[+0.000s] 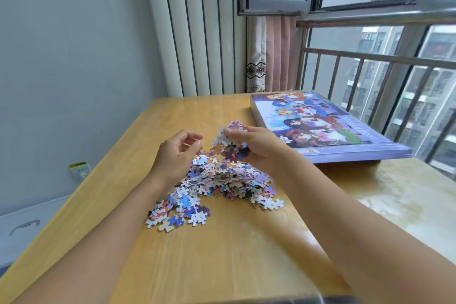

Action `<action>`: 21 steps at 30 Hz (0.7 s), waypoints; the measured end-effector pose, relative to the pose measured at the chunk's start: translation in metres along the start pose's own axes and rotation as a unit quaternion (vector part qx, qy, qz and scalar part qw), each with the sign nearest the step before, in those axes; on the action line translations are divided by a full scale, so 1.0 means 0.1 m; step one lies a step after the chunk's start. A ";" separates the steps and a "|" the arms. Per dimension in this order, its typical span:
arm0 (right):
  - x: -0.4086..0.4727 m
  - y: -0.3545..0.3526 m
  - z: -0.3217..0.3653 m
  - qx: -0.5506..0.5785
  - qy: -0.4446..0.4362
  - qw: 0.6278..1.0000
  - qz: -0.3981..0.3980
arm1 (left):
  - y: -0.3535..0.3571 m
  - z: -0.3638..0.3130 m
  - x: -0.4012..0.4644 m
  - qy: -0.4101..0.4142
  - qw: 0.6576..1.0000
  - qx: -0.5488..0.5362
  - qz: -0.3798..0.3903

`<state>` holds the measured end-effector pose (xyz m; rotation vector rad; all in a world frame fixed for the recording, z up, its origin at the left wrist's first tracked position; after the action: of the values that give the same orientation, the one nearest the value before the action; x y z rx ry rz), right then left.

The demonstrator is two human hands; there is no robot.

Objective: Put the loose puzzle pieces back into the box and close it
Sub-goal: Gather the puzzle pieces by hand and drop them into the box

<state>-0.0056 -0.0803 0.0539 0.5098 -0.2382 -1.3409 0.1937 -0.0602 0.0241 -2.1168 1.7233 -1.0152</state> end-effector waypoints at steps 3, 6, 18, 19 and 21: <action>-0.01 0.03 0.16 0.015 0.053 0.998 -0.044 | 0.06 -0.13 0.07 0.032 0.998 0.040 0.024; -0.11 0.07 0.31 0.094 0.097 0.989 -0.059 | 0.09 -0.27 0.15 0.037 0.996 0.070 0.033; -0.59 -0.37 0.76 0.159 0.084 0.982 -0.059 | 0.98 -0.89 0.21 0.149 0.948 0.197 0.201; -0.64 -0.40 0.77 0.157 0.083 0.983 -0.054 | 1.05 -0.95 0.22 0.144 0.955 0.177 0.190; -0.73 -0.45 0.81 0.156 0.073 0.984 -0.053 | 1.16 -1.00 0.29 0.140 0.960 0.168 0.174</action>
<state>-0.0974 -0.0335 0.1113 0.8918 -0.3049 -1.3686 0.0427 -0.0957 0.0417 -1.4565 1.8010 -1.4257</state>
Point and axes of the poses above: each hand's wrist, its own x-axis towards the middle knuckle, its own y-axis out of the palm, z = x × y, the point moved 1 cm from there along x, towards the middle knuckle, and after that the axes turned 13 degrees about x, right-handed, at the moved point
